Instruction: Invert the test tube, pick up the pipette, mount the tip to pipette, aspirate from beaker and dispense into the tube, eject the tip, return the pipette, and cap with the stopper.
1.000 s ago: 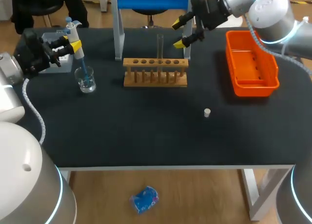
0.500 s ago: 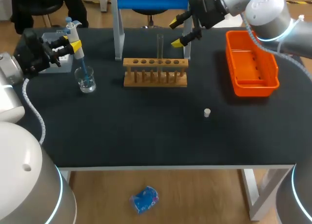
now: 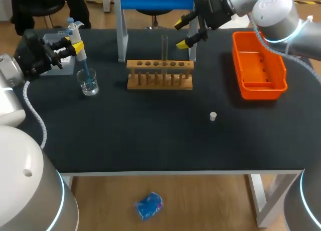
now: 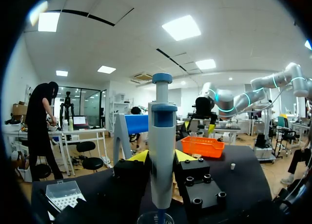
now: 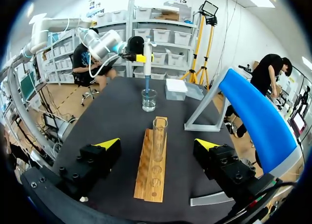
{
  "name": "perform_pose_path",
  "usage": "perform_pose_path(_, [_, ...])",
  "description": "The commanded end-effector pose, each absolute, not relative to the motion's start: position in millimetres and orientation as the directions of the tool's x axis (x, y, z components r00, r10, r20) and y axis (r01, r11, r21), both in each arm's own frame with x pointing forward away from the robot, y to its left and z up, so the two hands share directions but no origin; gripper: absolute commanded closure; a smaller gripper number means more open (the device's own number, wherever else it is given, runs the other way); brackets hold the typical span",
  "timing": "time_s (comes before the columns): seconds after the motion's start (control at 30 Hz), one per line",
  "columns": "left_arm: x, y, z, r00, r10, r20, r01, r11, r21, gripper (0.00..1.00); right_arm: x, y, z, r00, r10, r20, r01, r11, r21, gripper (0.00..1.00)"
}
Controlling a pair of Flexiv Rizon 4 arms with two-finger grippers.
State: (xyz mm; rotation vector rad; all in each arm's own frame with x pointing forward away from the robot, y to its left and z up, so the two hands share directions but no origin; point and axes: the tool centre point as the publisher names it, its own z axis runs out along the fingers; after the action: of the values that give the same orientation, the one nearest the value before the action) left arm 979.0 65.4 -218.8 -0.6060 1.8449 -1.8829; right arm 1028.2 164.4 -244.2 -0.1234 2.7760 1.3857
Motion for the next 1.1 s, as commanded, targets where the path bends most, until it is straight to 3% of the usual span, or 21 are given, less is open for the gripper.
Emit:
perform_pose_path(0.03, [979,67,-218,-0.812,-0.584,0.003,0.008,-0.017,-1.0,1.0,1029,164,-244,-0.996,-0.056,-0.067,-0.087,0.6,0.795,0.0])
perform_pose_path(1.1, [978,69,-180,-0.81,-0.581,-0.078,0.075,0.028,-0.997,1.0,1029,164,-244,-0.996,-0.056,-0.067,-0.087,0.6,0.795,0.0])
